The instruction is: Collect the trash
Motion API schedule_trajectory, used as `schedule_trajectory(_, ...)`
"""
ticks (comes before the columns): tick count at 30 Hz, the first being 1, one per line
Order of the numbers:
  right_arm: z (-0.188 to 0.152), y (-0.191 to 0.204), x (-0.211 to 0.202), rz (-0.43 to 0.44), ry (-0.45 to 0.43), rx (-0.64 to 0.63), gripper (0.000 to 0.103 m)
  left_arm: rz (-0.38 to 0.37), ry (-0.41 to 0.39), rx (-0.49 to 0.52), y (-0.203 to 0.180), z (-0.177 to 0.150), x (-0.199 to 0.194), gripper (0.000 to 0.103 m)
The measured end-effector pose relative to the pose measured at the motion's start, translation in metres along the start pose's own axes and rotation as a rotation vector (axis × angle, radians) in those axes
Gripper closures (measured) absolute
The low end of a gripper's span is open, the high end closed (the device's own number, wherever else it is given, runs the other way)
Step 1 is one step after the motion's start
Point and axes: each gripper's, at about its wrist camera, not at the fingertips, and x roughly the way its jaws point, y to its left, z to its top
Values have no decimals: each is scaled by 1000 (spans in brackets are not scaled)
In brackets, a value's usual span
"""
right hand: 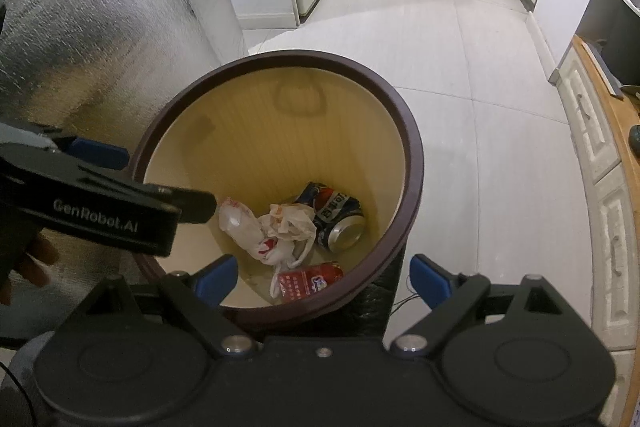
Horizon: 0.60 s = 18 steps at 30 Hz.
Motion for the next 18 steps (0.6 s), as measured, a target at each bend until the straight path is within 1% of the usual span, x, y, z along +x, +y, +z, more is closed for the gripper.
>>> schedule_trajectory(4,0,6,-8,-8,-3,-10,10,4,-11,-13,3,-3,-14,0)
schedule_trajectory(8,-2,8,-20,-7,-19,-11,10,12,-22,-5,3,-10,-29,0)
schedule_trajectory(18,-10,11,-50,-42,-36,-6,10,20,-47,-8,8,-24,-62,0)
